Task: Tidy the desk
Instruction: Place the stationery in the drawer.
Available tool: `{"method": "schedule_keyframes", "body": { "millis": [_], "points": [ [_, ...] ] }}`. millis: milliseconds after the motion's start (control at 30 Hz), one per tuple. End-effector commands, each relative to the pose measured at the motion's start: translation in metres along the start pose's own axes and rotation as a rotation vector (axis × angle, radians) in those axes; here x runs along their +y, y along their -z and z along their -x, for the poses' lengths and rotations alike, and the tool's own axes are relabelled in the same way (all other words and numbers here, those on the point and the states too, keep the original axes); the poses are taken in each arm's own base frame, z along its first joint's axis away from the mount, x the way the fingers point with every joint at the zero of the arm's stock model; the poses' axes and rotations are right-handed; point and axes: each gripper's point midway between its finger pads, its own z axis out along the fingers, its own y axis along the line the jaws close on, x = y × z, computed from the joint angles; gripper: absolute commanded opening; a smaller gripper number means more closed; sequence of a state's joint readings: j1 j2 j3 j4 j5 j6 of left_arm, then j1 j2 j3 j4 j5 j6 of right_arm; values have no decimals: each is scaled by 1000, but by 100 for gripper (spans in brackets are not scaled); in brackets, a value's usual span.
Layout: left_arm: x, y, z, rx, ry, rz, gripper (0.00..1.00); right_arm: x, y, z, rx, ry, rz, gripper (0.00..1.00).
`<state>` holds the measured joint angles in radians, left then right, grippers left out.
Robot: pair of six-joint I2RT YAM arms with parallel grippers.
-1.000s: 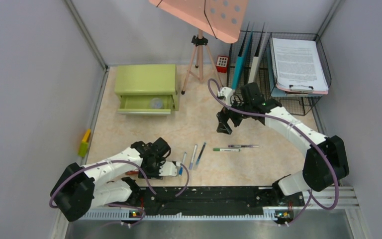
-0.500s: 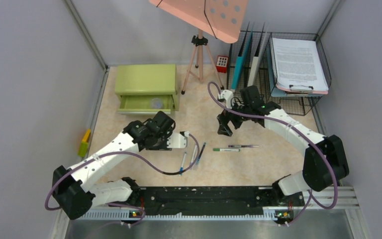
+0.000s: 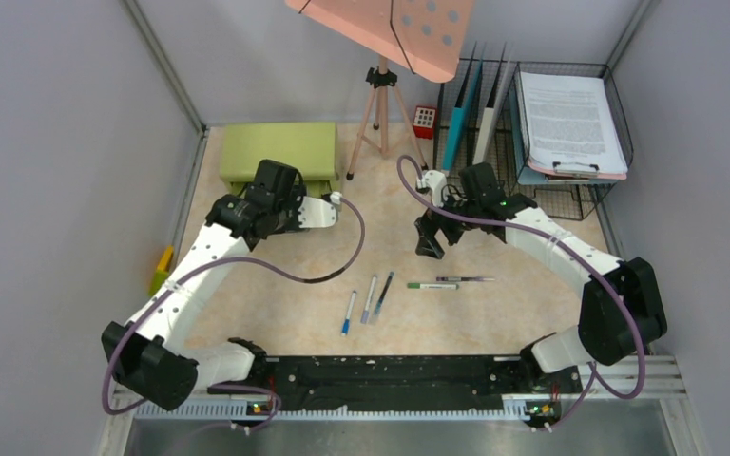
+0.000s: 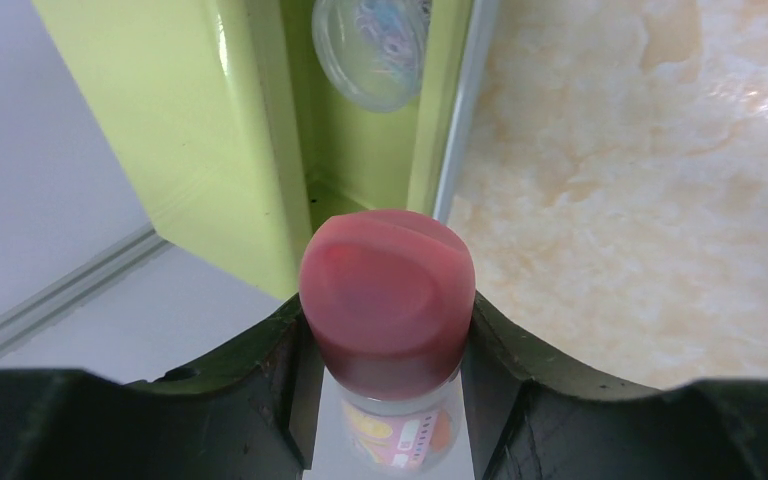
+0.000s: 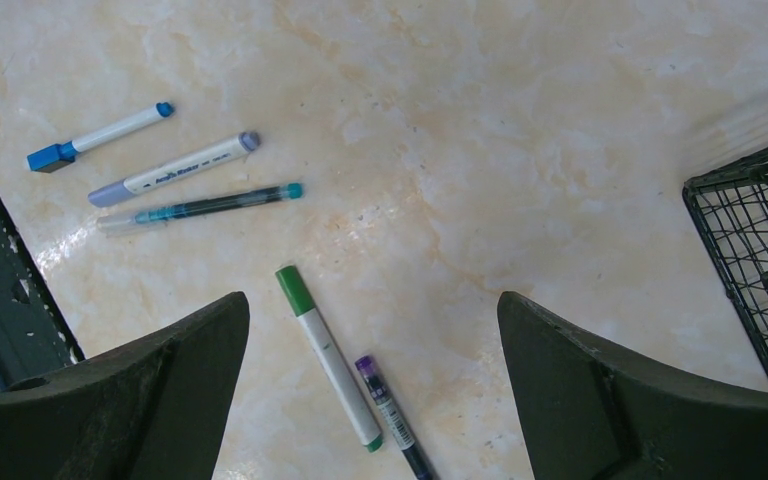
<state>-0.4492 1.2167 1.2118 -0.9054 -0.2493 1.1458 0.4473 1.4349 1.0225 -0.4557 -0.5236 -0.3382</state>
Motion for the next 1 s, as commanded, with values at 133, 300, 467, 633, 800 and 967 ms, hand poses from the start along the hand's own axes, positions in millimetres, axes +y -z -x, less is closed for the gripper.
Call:
{"method": "schedule_keyframes", "body": {
  "millis": [133, 300, 467, 633, 800, 967],
  "points": [
    [55, -20, -6, -23, -24, 114, 0, -4, 11, 20, -73, 32, -22, 93],
    [64, -37, -23, 50, -59, 112, 0, -4, 13, 19, -74, 34, -26, 93],
    [68, -49, -32, 96, -93, 94, 0, -4, 14, 18, -75, 32, -24, 93],
    [71, -55, -32, 100, -100, 85, 0, -5, 14, 16, -76, 31, -26, 93],
    [69, -64, -34, 101, -90, 67, 0, -5, 15, 17, -79, 32, -25, 93],
    [67, -71, -36, 106, -81, 59, 0, -5, 15, 16, -78, 31, -26, 93]
  ]
}}
